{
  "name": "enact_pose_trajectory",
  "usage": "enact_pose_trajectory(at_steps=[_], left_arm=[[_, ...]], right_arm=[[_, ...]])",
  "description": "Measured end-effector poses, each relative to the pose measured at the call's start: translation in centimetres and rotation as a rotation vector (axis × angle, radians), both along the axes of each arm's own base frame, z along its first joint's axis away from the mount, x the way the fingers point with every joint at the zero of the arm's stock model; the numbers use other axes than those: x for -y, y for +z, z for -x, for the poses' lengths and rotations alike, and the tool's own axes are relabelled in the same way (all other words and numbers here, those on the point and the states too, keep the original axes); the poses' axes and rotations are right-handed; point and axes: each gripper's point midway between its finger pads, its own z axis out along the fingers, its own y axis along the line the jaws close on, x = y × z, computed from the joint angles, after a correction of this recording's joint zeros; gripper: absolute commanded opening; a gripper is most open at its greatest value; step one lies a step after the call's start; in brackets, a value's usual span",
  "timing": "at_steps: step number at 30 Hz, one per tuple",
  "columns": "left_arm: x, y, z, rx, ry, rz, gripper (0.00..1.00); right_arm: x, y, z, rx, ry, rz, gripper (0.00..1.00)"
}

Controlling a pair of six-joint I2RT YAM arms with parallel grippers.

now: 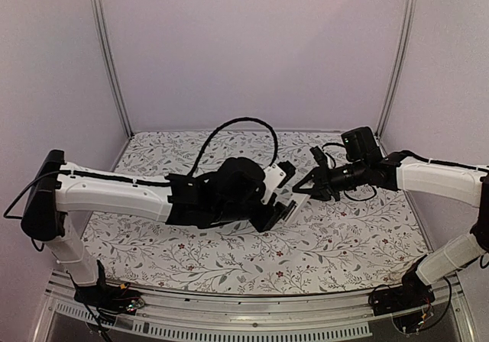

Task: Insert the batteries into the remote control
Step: Load the battery into the battery compartment.

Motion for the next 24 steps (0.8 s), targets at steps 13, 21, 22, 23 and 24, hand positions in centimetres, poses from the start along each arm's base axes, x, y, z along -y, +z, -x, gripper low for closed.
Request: enact_pose_trajectory(at_steps=[13, 21, 22, 23, 24], left_arm=[[1.0, 1.3, 0.3, -0.06, -0.036, 0.073, 0.34], [2.3, 1.3, 0.1, -0.078, -0.048, 0.084, 0.29], [2.4, 1.1, 0.0, -0.08, -0.047, 0.081, 0.28], [2.4, 0.9, 0.0, -0.082, -0.046, 0.078, 0.28], [2.5, 0.8, -0.1, -0.083, -0.045, 0.075, 0.27]], right_arm=[[0.1, -0.2, 0.1, 0.01, 0.013, 0.009, 0.0], [0.1, -0.1, 0.2, 0.01, 0.015, 0.008, 0.0], [0.1, -0.1, 0.2, 0.01, 0.015, 0.008, 0.0], [0.1, -0.1, 0.2, 0.01, 0.016, 0.008, 0.0], [0.1, -0.1, 0.2, 0.01, 0.016, 0.007, 0.0]])
